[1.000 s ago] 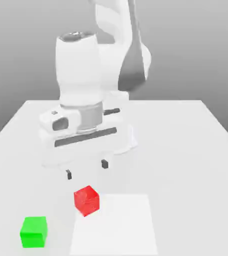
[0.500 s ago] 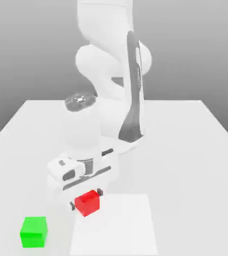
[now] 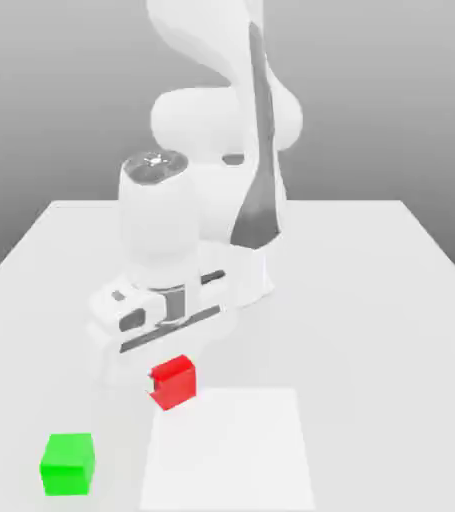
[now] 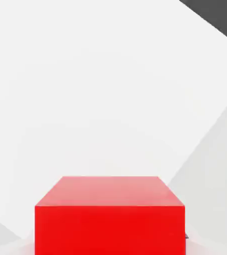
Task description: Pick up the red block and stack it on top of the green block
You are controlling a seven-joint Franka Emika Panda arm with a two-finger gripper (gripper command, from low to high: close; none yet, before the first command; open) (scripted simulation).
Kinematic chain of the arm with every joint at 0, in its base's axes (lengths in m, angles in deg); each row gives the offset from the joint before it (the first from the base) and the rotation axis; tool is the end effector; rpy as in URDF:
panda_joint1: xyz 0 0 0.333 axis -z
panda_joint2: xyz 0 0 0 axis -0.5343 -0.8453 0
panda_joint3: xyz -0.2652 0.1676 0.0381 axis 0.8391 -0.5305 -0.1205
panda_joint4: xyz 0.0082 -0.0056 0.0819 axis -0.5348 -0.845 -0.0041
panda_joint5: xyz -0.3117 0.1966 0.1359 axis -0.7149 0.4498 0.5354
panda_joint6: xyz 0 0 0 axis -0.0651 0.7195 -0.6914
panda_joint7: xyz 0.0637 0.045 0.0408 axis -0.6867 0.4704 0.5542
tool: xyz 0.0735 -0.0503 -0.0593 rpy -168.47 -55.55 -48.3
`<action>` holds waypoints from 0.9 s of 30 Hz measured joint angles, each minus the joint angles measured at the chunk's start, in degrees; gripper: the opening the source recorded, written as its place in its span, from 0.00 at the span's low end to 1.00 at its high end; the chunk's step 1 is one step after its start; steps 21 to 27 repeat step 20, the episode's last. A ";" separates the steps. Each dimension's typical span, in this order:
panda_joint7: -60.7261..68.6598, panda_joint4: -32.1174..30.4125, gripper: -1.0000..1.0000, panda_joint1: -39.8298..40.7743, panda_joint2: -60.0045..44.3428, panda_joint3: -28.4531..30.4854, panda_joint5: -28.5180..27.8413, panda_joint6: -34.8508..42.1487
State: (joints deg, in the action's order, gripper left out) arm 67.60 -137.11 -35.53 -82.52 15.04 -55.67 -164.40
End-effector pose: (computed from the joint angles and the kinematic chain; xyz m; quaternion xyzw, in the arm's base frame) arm 0.3569 -0.0754 0.2032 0.9976 -0.0697 0.0009 0.0000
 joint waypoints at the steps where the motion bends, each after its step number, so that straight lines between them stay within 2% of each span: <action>1: -0.89 0.07 0.00 0.48 0.84 -0.16 -0.74 0.99; 5: -8.40 6.73 0.00 2.69 -1.31 1.83 -0.96 5.67; 11: -18.25 18.98 0.00 6.16 -6.98 3.62 3.80 12.59; 13: -19.08 21.48 0.00 6.90 -9.81 3.43 6.24 12.41; 16: -16.86 22.53 0.00 8.38 -15.53 1.50 10.35 8.05; 17: -16.02 22.69 1.00 9.05 -17.35 0.64 11.61 6.49; 27: -16.02 22.69 1.00 9.05 -17.35 0.64 11.61 6.49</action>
